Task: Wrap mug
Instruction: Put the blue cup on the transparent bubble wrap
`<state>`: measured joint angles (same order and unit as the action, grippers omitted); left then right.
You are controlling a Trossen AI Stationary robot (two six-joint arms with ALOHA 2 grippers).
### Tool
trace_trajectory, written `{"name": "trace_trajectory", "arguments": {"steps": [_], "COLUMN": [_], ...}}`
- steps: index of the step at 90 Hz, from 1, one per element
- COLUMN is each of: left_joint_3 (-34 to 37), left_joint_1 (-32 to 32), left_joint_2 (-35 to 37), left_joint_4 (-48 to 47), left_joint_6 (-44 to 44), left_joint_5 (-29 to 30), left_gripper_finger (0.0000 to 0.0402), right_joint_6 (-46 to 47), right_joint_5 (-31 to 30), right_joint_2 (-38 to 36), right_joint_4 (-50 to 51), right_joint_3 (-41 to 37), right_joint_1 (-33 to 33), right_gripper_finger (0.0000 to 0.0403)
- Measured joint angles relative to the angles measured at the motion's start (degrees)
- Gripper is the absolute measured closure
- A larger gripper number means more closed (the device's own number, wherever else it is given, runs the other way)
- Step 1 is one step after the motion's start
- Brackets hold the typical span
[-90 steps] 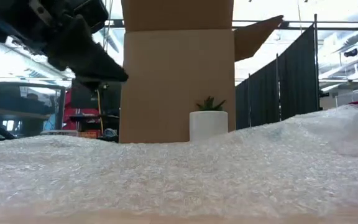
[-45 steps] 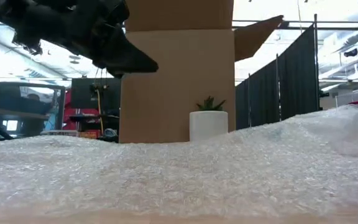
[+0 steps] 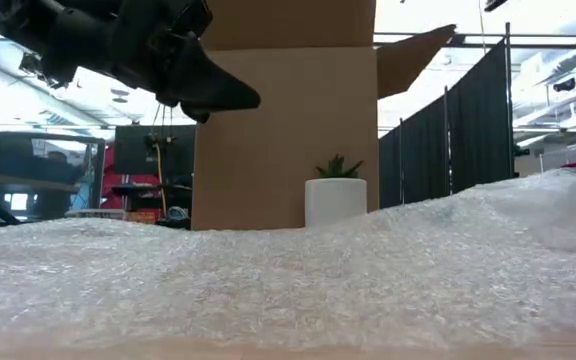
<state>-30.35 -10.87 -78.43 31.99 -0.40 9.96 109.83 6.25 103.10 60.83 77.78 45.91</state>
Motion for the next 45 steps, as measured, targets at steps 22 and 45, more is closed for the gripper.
{"name": "trace_trajectory", "arguments": {"steps": [22,45], "left_joint_3": [0.00,0.02], "left_joint_1": [-0.09,-0.26], "left_joint_2": [0.00,0.00], "left_joint_4": [-0.19,-2.20], "left_joint_6": [-2.29,-5.98], "left_joint_5": [-0.43,-0.73], "left_gripper_finger": [0.0341,0.0341], "right_joint_6": [-8.97,-15.37], "right_joint_5": [-0.26,1.12], "right_joint_2": [-0.01,-0.06], "right_joint_4": [1.56,1.73], "right_joint_3": [-0.86,-0.79], "right_joint_1": [-2.23,-3.13], "right_gripper_finger": [0.0307,0.0394]}}
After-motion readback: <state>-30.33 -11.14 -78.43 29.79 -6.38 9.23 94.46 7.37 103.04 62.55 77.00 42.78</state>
